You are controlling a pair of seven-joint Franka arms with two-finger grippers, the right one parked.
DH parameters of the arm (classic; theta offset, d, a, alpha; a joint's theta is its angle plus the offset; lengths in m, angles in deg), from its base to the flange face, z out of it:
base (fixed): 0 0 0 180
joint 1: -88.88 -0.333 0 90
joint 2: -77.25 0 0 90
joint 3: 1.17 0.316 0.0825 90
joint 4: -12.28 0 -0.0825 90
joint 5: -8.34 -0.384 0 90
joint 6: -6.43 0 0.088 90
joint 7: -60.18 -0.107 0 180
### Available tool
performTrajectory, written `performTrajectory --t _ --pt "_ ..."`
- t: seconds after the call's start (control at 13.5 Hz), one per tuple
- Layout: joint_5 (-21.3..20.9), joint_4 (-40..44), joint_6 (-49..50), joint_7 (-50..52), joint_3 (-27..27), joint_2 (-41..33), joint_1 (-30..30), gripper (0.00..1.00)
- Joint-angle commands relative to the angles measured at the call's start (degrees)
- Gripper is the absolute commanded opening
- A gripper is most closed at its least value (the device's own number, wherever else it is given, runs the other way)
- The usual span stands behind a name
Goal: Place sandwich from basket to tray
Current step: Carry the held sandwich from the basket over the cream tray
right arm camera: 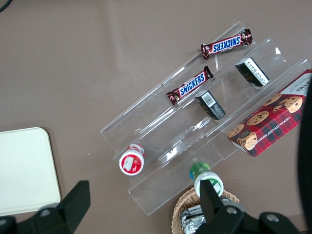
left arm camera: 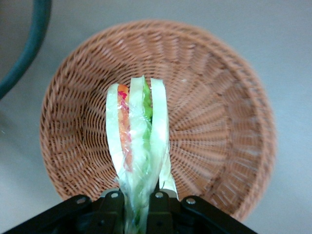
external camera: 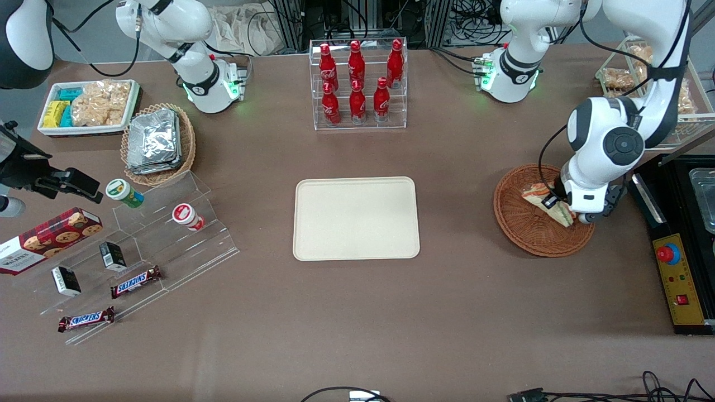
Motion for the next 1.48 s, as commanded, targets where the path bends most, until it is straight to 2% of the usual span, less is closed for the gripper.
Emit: performTrajectory --t 0.0,0.44,0.67,0.89,1.11,1.41 --pt "-0.36 6.25 6.77 -6.45 -2.37 -0.44 0.08 0.1" --pt "0.08 11.46 8.11 -17.89 -9.32 0.27 0.51 0.1" --pt "-0.45 13.3 7.93 -20.01 -15.02 0.88 0.87 0.1" --pt "-0.19 15.41 8.2 -16.96 -21.78 2.2 0.95 0.07" --pt "-0.54 16.64 8.11 -12.46 -27.5 4.04 1.04 0.08" --pt "-0.71 21.12 8.11 -7.9 -31.91 9.04 3.05 0.1"
